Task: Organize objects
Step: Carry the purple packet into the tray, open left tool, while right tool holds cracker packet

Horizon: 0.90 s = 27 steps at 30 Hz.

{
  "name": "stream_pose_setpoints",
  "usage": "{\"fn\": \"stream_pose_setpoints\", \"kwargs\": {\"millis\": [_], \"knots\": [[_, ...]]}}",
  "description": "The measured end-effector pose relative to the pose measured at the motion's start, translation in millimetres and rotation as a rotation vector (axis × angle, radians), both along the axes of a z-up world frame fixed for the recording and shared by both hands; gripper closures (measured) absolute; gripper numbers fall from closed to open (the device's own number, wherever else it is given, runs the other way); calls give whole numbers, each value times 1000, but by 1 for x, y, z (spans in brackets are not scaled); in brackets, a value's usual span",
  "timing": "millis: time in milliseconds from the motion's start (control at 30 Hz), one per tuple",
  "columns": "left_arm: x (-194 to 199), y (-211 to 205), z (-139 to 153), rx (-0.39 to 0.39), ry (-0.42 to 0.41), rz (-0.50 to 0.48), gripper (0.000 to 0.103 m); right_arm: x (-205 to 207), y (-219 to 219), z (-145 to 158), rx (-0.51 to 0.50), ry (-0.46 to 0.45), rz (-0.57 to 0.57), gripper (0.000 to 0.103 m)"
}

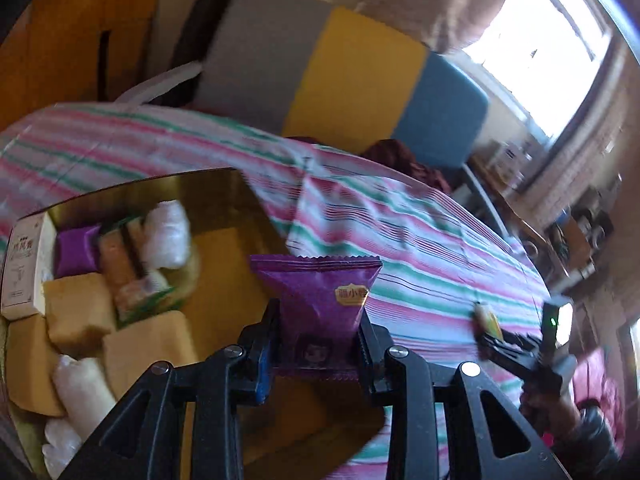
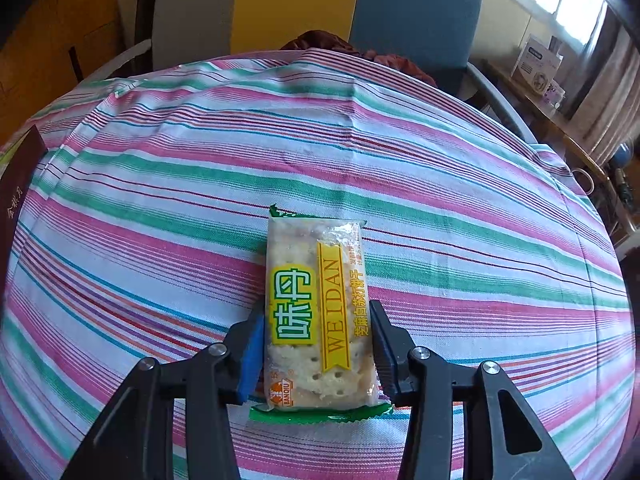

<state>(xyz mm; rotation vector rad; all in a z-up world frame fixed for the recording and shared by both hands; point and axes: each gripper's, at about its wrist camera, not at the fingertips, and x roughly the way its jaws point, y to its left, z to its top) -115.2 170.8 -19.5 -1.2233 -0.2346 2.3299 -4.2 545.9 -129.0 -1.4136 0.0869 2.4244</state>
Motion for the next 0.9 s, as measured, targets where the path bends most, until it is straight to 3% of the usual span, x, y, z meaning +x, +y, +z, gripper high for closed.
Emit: {"fn": "stream_pose_setpoints", "kwargs": {"millis": [467,600,900], "knots": [[-102,-12,-50,-8,-205,207,70,-1,-1,1,12,-11,12,56],[-121,-10,-66,-21,-242,218,63,-1,1,3,11,-11,13,56],[-102,-20,-39,-36,-140,193,60,-1,3,4,11,-9,13,56]]}}
